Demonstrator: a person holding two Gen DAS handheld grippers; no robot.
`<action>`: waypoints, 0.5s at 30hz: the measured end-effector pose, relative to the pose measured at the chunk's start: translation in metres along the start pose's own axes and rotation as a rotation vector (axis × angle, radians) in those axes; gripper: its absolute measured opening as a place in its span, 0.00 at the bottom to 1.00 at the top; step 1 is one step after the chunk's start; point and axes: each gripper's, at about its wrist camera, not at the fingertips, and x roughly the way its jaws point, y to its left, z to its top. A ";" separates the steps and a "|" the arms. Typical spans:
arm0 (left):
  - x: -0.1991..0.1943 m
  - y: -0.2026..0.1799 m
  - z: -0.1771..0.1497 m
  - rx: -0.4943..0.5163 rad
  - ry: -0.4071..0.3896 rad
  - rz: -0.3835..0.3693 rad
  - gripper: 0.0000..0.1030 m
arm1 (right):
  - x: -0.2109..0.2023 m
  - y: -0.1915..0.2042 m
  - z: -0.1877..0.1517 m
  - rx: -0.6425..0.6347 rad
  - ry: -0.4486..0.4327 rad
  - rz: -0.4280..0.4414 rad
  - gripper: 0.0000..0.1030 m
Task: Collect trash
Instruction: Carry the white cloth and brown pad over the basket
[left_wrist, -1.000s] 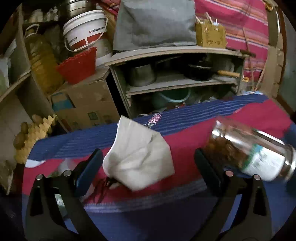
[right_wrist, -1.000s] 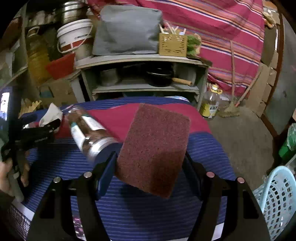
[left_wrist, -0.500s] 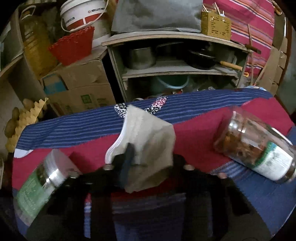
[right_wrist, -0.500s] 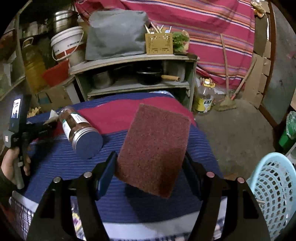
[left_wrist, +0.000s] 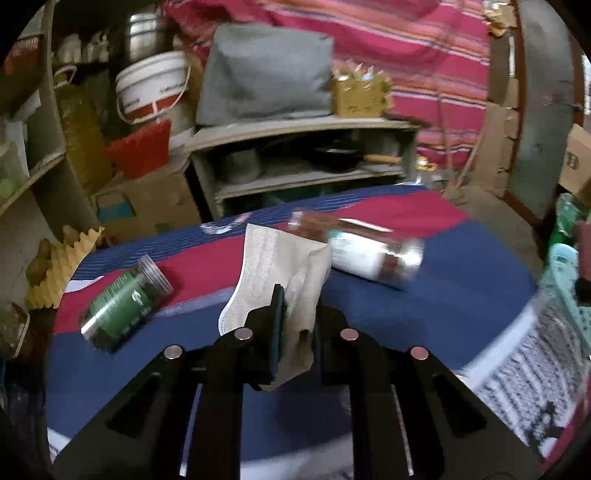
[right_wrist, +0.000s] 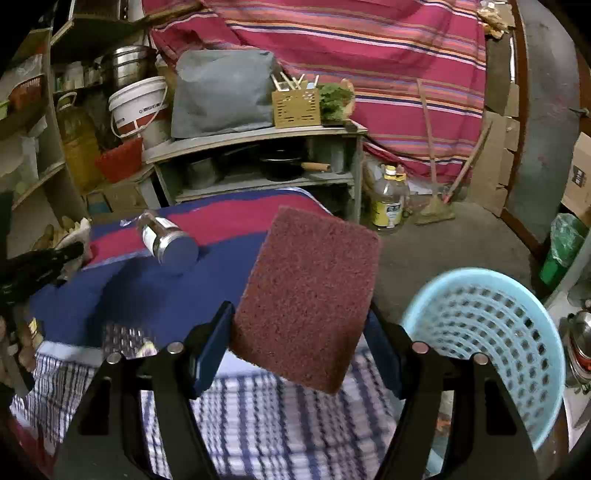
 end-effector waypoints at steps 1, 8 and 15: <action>-0.014 -0.013 -0.004 0.006 -0.015 -0.014 0.12 | -0.005 -0.004 -0.003 0.001 -0.004 -0.004 0.67; -0.058 -0.083 -0.021 0.046 -0.073 -0.078 0.12 | -0.049 -0.050 -0.025 0.016 -0.043 -0.058 0.67; -0.075 -0.158 -0.032 0.115 -0.102 -0.147 0.12 | -0.074 -0.093 -0.038 0.033 -0.070 -0.106 0.67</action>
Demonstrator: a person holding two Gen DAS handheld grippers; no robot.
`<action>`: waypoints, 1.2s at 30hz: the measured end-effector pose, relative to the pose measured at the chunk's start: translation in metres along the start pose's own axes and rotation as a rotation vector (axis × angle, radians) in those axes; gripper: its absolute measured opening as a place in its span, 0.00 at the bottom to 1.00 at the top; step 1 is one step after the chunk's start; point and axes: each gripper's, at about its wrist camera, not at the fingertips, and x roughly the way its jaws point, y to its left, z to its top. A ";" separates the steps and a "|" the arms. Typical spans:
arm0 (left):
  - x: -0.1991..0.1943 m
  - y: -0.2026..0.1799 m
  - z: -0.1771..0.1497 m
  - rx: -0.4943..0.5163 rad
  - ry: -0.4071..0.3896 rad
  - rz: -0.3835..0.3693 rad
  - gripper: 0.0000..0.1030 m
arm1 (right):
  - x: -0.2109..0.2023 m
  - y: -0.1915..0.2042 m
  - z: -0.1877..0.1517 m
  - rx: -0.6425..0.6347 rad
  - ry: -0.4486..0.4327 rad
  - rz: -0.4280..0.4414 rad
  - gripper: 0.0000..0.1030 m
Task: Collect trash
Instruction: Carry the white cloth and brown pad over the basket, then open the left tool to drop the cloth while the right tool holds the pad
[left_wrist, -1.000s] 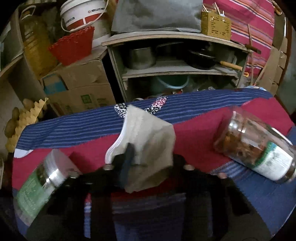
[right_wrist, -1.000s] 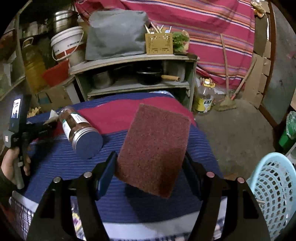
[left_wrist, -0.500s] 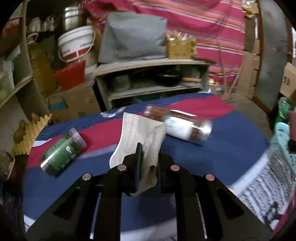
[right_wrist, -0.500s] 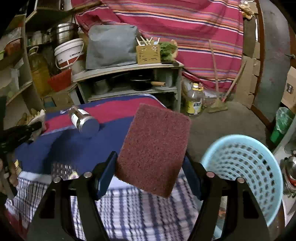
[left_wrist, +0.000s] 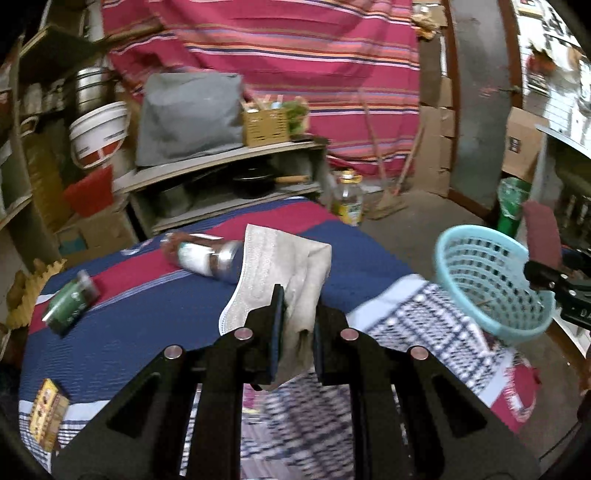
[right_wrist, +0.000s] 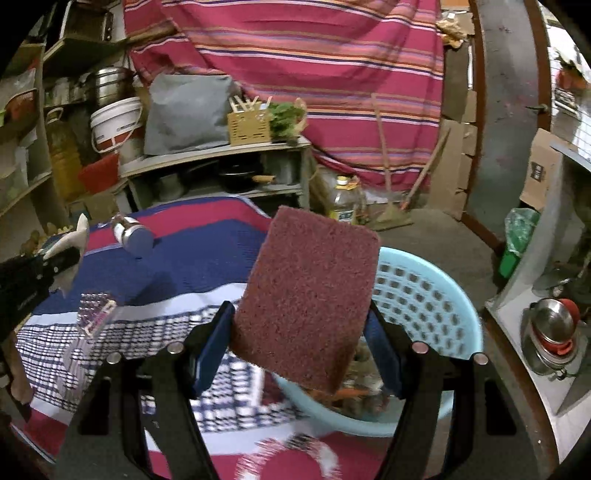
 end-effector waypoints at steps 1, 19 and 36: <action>0.002 -0.009 0.001 0.006 0.001 -0.011 0.12 | -0.001 -0.008 -0.001 0.006 -0.003 -0.007 0.67; 0.071 -0.165 0.028 0.115 0.021 -0.244 0.12 | 0.029 -0.120 -0.008 0.137 0.021 -0.087 0.67; 0.084 -0.176 0.031 0.097 0.014 -0.223 0.68 | 0.053 -0.134 -0.019 0.151 0.059 -0.074 0.67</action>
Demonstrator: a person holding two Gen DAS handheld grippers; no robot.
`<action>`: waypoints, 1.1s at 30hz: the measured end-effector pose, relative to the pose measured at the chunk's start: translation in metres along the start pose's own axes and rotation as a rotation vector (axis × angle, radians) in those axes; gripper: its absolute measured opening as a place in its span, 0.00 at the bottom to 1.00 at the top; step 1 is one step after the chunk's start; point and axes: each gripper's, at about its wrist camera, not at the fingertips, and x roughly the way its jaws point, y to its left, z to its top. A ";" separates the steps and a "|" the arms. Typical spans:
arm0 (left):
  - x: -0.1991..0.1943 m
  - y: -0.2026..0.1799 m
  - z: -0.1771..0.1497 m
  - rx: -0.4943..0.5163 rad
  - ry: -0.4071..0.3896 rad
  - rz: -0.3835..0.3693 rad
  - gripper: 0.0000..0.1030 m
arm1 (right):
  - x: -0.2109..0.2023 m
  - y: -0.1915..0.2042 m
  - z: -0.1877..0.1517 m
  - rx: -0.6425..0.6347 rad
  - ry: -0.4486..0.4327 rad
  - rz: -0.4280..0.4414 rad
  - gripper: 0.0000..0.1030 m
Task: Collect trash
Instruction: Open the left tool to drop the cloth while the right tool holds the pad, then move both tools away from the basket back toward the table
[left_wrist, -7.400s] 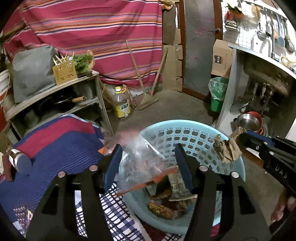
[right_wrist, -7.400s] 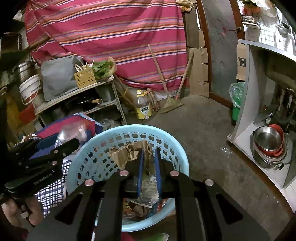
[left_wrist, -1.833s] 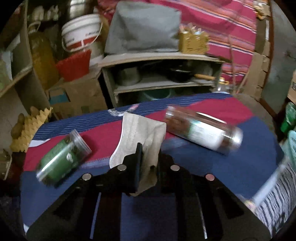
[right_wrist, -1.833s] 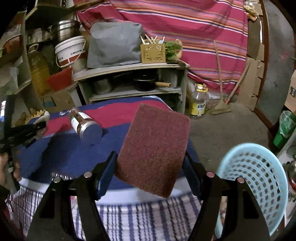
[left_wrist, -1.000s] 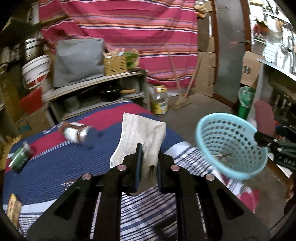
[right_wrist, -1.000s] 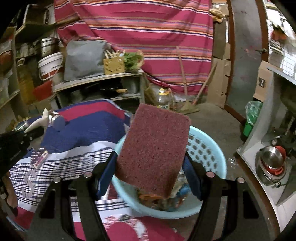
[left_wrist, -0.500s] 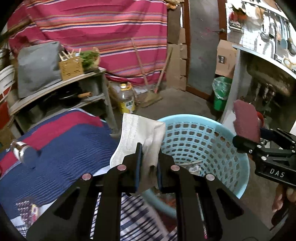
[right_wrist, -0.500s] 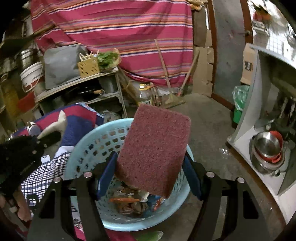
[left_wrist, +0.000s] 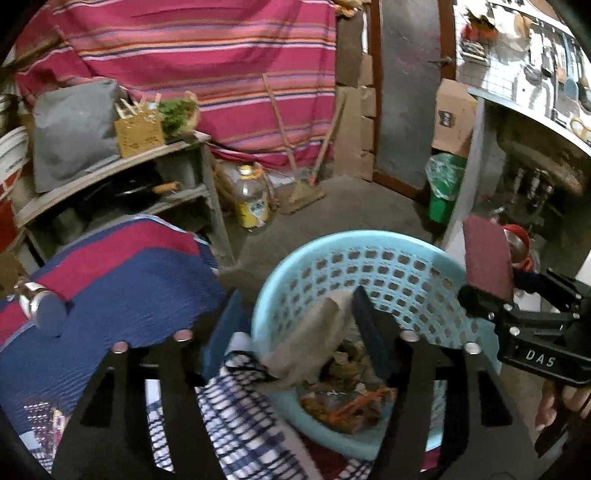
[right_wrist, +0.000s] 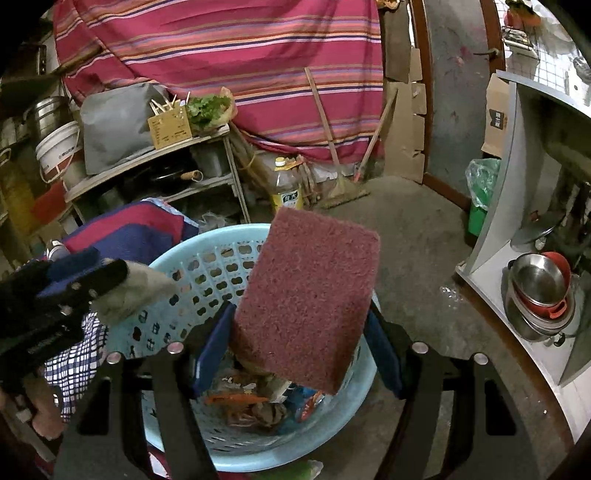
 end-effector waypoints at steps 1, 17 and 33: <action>-0.002 0.002 0.001 -0.005 -0.009 0.011 0.72 | 0.001 0.002 -0.001 -0.004 0.003 0.002 0.67; -0.003 0.032 -0.012 -0.031 0.038 0.036 0.95 | 0.012 0.018 -0.002 -0.007 0.026 0.007 0.67; -0.040 0.061 -0.042 -0.027 -0.001 0.196 0.95 | 0.019 0.037 -0.005 -0.020 0.050 0.017 0.68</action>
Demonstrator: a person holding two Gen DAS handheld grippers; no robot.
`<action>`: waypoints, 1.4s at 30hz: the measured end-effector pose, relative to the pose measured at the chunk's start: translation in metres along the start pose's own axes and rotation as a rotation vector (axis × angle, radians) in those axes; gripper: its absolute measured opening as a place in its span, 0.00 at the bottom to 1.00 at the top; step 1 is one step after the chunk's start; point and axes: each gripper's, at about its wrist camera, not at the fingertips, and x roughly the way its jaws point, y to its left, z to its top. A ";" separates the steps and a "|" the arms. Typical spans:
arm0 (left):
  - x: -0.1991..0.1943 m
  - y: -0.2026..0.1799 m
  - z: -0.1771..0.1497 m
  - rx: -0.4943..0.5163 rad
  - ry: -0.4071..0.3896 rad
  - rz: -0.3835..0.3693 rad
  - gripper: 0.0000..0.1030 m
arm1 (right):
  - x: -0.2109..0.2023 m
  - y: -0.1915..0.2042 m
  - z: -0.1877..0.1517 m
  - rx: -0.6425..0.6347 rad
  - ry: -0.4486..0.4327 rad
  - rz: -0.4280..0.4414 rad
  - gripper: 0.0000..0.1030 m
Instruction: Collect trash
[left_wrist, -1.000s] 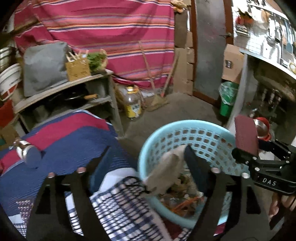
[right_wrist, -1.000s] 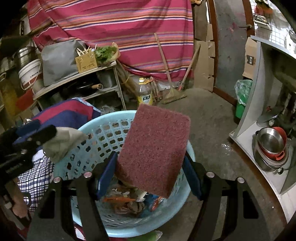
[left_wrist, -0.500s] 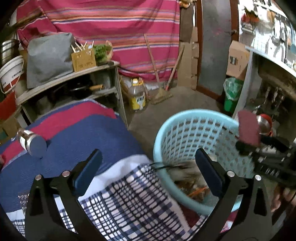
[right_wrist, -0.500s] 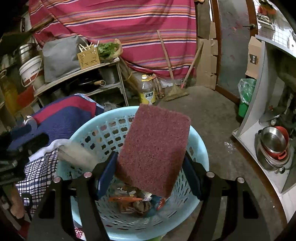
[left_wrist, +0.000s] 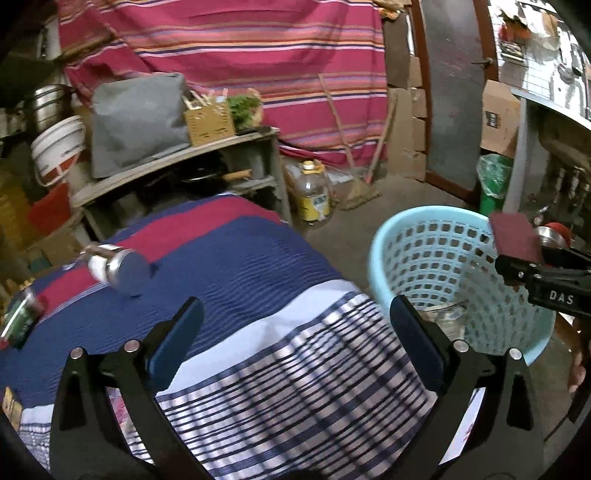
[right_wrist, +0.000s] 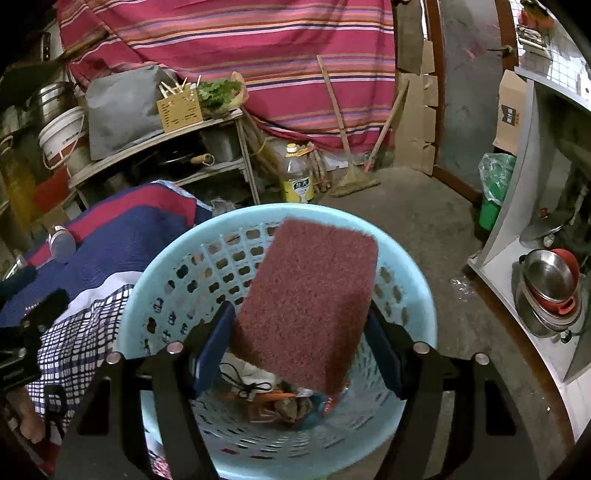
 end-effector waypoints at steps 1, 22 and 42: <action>-0.005 0.006 -0.003 -0.003 -0.008 0.017 0.95 | 0.002 0.005 0.000 -0.003 0.004 0.005 0.69; -0.128 0.135 -0.091 -0.160 -0.117 0.309 0.95 | -0.077 0.106 -0.050 -0.055 -0.197 0.068 0.96; -0.176 0.186 -0.162 -0.251 -0.074 0.339 0.95 | -0.142 0.249 -0.134 -0.168 -0.274 0.186 0.96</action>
